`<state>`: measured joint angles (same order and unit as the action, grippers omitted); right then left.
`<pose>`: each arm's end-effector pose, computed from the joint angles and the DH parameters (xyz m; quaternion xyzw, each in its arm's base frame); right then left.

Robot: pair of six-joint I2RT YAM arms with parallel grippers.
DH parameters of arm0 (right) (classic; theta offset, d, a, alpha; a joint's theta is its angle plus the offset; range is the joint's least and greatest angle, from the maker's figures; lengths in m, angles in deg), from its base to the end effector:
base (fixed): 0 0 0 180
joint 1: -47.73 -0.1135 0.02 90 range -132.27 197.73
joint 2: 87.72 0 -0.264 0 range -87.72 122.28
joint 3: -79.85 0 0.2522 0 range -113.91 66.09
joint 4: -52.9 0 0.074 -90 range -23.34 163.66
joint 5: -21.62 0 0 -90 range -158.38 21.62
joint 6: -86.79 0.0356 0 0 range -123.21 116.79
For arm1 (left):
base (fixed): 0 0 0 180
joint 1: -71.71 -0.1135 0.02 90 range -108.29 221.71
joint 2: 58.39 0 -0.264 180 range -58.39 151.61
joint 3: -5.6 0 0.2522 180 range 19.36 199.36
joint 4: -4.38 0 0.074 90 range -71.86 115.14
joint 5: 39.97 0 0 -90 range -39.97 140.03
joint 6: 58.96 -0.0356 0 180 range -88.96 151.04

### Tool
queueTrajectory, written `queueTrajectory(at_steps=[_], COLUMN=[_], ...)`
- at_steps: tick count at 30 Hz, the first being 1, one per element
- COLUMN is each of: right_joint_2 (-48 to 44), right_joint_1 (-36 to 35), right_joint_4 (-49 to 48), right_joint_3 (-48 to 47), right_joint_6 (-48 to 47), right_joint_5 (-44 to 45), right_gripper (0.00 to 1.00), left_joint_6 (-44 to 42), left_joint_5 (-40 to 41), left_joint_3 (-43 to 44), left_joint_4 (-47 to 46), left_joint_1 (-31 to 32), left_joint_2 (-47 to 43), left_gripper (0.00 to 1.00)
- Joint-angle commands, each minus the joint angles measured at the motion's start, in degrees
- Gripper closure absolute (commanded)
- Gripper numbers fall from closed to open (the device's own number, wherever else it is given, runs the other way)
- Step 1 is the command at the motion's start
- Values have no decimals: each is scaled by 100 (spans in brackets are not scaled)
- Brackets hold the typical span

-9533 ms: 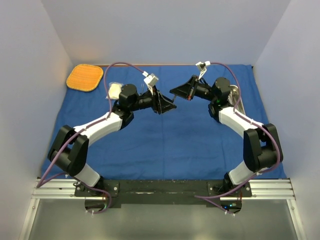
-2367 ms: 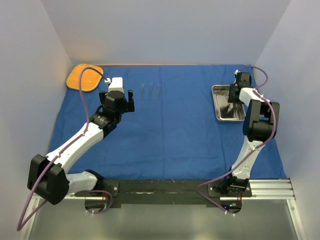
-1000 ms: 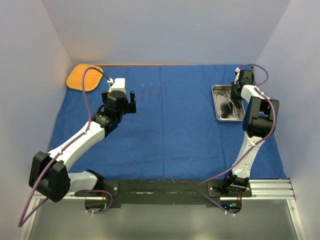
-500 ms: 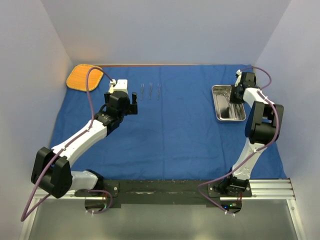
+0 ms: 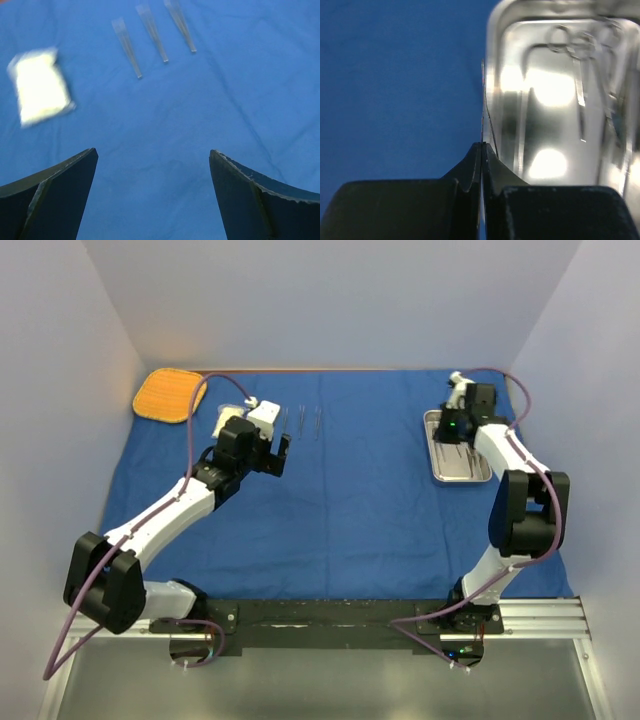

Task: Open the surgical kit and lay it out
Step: Pick up the medical item from the container, then place the medical item in the surgical kit.

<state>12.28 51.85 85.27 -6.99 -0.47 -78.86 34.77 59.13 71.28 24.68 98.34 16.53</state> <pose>0.3872 -0.0214 0.2383 0.0207 0.9222 0.0800 0.3778 0.2664 -0.1273 0.2741 0.1318 0.8521 -0.0653 0.5023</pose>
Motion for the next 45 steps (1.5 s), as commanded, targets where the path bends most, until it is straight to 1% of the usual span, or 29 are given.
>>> queueTrajectory(at_steps=[1, 2, 4, 5, 6, 8, 10, 11, 12, 13, 14, 16, 17, 19, 20, 22, 23, 26, 31, 37, 39, 42, 45], right_joint_2=[-499, -534, -648, -675, -684, -789, -921, -1043, -1105, -1150, -1202, -1352, -1396, -1510, -1537, -1616, -1642, -1704, -1730, -1686, -1669, -1634, -1625], right_joint_1=[-1112, -1237, -1605, -1729, -1843, -2160, -2362, -2424, -2494, -2626, -2688, -2837, -2890, -2995, -3031, -3092, -3101, -3171, -3312, -3356, -3374, -3374, -3391], right_joint_4=[-139, -173, -130, 70, 246, 702, 889, 1046, 1118, 1205, 1345, 1382, 1417, 1487, 1644, 1812, 1865, 1962, 2015, 2050, 2041, 2041, 2024], right_joint_3=[-5, 39, 66, 31, -13, -75, -31, 39, 65, 83, 92, 153, 197, 232, 233, 224, 233, 250, 206, 154, 136, 101, 83], right_joint_6=[-502, -538, -757, -897, -1290, -1696, -2259, -2417, -2636, -2734, -2805, -2990, -3042, -3156, -3383, -3508, -3596, -3701, -3755, -3781, -3781, -3781, -3764], right_joint_5=[-1067, -1235, -1587, -1937, -2088, -2291, -2519, -2599, -2704, -2722, -2731, -2767, -2766, -2766, -2766, -2757, -2749, -2609, -2485, -2441, -2459, -2450, -2459], right_gripper=[100, 100, 100, 100, 100, 100, 100, 100, 100, 100, 100, 100, 100, 100, 100, 100, 100, 100, 100, 100, 100, 100, 100], left_joint_6=[-1671, -2082, -2524, -3109, -3306, -3561, -3694, -3782, -3852, -3923, -4080, -4213, -4283, -4310, -4415, -4521, -4512, -4303, -4126, -4029, -3994, -3923, -3906], left_joint_5=[-1401, -1629, -1884, -2304, -2482, -2824, -3159, -3561, -3782, -4019, -4439, -4794, -5100, -5383, -5723, -6216, -6341, -6640, -6729, -6466, -6439, -6334, -6210], left_joint_3=[476, 581, 678, 792, 837, 968, 1074, 1135, 1145, 1153, 1145, 1162, 1215, 1276, 1311, 1338, 1382, 1531, 1751, 1821, 1822, 1822, 1822], left_joint_4=[-5, 83, 346, 582, 706, 908, 1050, 1111, 1129, 1147, 1156, 1191, 1243, 1279, 1296, 1305, 1288, 1227, 1200, 1138, 1138, 1086, 1051], left_joint_1=[-9, -9, 0, -9, -9, -9, -9, -9, -9, -9, -9, -9, -9, -9, -9, -9, -9, 0, 96, 325, 343, 351, 378], left_joint_2=[172, 207, 269, 287, 313, 383, 419, 419, 427, 419, 419, 488, 524, 664, 708, 796, 849, 1060, 1324, 1482, 1526, 1596, 1631], left_gripper=[0, 0, 0, 4, 4, 4, 4, 4, 4, 4, 4, 5, 7, 8, 14, 19, 24, 29, 39, 42, 45, 53, 64])
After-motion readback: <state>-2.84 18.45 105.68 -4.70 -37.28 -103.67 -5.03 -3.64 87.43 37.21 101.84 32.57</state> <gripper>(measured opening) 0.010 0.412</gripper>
